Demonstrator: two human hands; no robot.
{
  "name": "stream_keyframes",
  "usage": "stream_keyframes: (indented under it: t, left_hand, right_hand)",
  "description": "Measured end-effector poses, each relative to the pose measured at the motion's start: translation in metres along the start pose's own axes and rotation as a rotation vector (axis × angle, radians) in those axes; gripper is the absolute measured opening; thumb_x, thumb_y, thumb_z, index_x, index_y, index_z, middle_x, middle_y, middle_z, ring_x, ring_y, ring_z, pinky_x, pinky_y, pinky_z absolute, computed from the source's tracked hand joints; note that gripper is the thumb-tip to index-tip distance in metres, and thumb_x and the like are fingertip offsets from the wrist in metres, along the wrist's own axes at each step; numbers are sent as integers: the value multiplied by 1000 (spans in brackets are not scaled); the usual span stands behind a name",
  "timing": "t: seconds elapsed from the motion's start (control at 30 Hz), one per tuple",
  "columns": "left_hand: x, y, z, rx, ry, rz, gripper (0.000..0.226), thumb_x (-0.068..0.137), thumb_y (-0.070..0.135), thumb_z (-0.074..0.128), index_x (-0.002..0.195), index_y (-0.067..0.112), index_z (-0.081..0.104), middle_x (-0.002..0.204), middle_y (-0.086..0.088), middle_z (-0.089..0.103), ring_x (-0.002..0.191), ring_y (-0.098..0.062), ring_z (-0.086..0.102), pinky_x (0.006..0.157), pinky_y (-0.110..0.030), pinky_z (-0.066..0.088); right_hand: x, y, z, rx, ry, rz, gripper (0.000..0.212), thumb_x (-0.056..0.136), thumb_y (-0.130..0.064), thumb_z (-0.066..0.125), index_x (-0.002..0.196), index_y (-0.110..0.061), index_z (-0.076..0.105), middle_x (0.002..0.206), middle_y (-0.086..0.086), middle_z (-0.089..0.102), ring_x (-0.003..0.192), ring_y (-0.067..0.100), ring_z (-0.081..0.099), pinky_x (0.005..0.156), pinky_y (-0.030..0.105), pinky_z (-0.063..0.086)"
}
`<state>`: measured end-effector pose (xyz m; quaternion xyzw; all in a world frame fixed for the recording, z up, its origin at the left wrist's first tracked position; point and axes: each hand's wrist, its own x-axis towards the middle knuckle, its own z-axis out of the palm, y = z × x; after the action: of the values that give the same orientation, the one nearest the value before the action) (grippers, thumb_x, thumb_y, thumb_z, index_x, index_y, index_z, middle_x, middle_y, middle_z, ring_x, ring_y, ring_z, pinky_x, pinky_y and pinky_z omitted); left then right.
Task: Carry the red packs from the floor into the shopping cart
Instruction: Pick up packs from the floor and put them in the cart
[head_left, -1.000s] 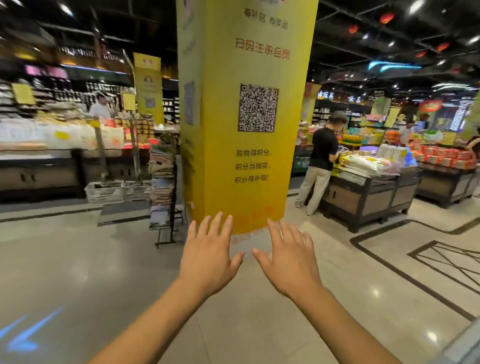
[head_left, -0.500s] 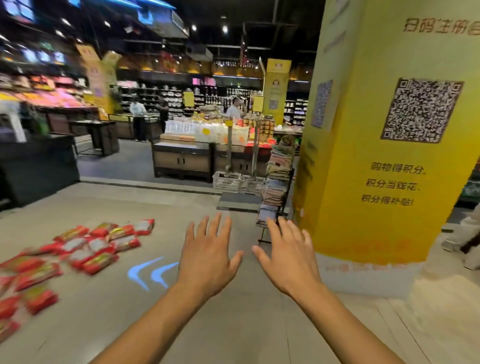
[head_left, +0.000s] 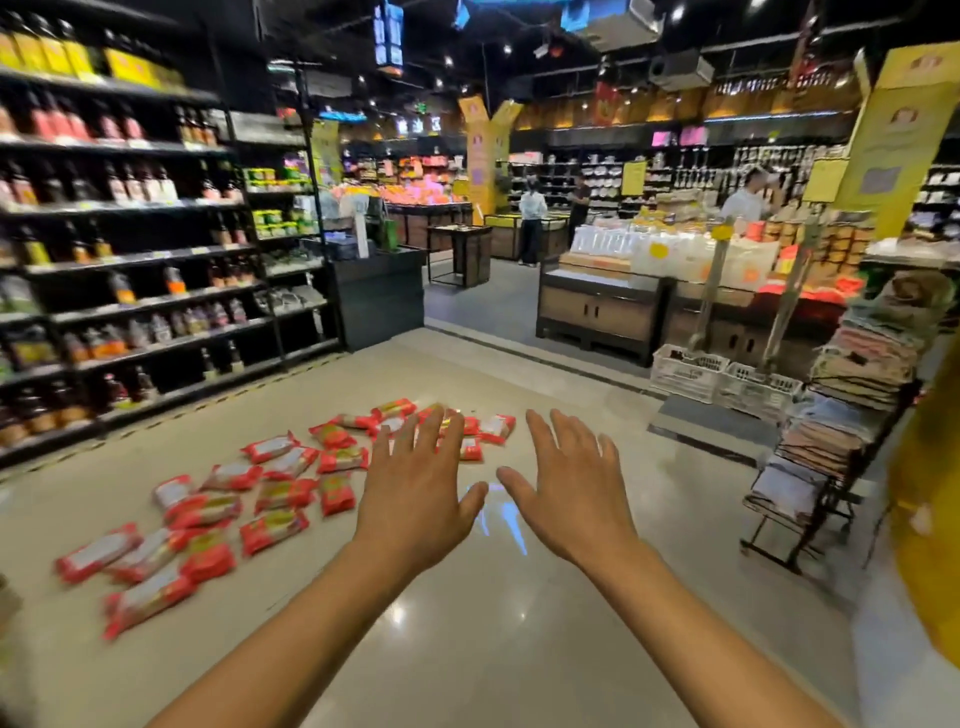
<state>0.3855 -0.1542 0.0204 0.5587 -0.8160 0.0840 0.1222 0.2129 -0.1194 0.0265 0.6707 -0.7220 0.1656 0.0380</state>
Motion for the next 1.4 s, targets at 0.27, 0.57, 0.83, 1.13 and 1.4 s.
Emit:
stream_keyframes:
  t: [0.27, 0.57, 0.83, 1.13, 1.4]
  left_hand:
    - [12, -43, 24, 92, -53, -276, 83, 102, 67, 33, 166, 24, 3, 175, -6, 7, 160, -30, 9, 129, -52, 7]
    - [28, -156, 50, 162, -28, -515, 84, 97, 68, 26, 166, 23, 11, 173, -8, 18, 157, -31, 21, 125, -52, 19]
    - [96, -279, 96, 134, -9, -639, 82, 98, 68, 33, 164, 20, 21, 172, -5, 21, 156, -29, 24, 124, -52, 22]
    - [168, -392, 129, 149, -43, -684, 83, 95, 63, 46, 162, 16, 29, 166, -13, 34, 150, -35, 35, 121, -55, 27]
    - [242, -480, 166, 186, -80, -751, 83, 95, 64, 37, 163, 16, 26, 168, -11, 29, 152, -34, 31, 120, -52, 28]
  right_hand:
    - [75, -31, 59, 89, -108, -270, 77, 102, -66, 34, 164, -26, 13, 172, 7, 14, 159, 27, 11, 128, 50, 9]
    - [157, -126, 118, 137, -187, -530, 76, 102, -67, 31, 164, -29, 11, 172, 7, 14, 159, 26, 11, 128, 52, 8]
    - [268, -211, 178, 115, -255, -610, 77, 102, -66, 34, 164, -27, 11, 171, 7, 17, 159, 27, 11, 127, 50, 10]
    - [375, -296, 242, 134, -283, -639, 76, 101, -64, 39, 163, -26, 17, 170, 9, 21, 157, 29, 18, 125, 53, 17]
    - [483, -355, 305, 159, -324, -701, 76, 100, -67, 37, 163, -31, 15, 172, 6, 17, 158, 26, 15, 124, 49, 14]
